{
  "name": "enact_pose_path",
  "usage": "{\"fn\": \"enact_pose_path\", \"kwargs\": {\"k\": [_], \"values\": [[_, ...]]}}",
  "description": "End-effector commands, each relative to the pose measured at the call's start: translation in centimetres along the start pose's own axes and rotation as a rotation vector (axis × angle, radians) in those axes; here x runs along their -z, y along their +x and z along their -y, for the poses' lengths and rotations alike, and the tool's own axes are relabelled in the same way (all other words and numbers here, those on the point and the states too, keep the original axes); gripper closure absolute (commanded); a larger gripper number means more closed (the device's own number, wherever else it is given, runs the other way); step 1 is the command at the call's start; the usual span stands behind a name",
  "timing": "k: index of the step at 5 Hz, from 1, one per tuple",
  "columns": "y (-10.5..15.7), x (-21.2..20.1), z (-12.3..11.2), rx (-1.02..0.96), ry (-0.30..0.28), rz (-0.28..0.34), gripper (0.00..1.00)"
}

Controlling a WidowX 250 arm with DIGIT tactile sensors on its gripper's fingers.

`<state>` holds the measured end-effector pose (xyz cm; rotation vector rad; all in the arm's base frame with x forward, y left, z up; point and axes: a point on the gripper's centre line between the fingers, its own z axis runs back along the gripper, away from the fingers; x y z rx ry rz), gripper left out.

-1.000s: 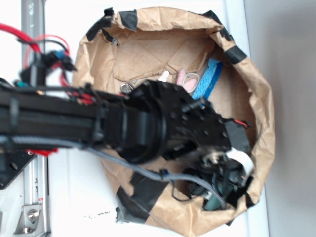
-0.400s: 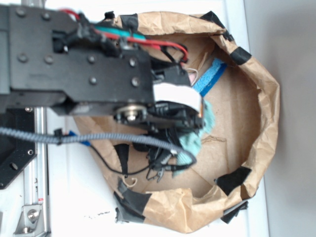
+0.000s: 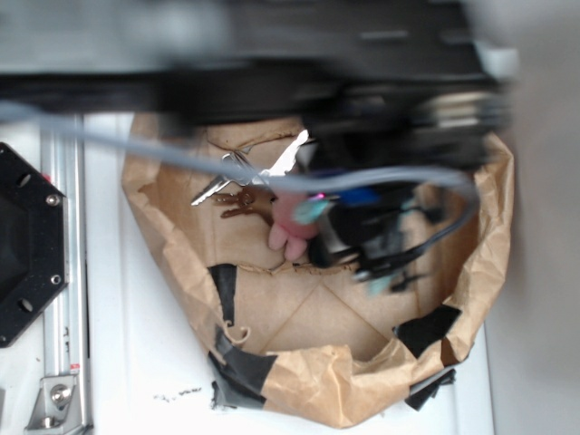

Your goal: Grab the blue cloth.

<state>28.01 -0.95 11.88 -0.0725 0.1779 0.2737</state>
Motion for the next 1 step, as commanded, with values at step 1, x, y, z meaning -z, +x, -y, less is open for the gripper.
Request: {"fn": "enact_pose_path", "kwargs": {"k": [1], "values": [[1.2,-1.45,4.89,0.095,0.116,0.028,1.0]]}}
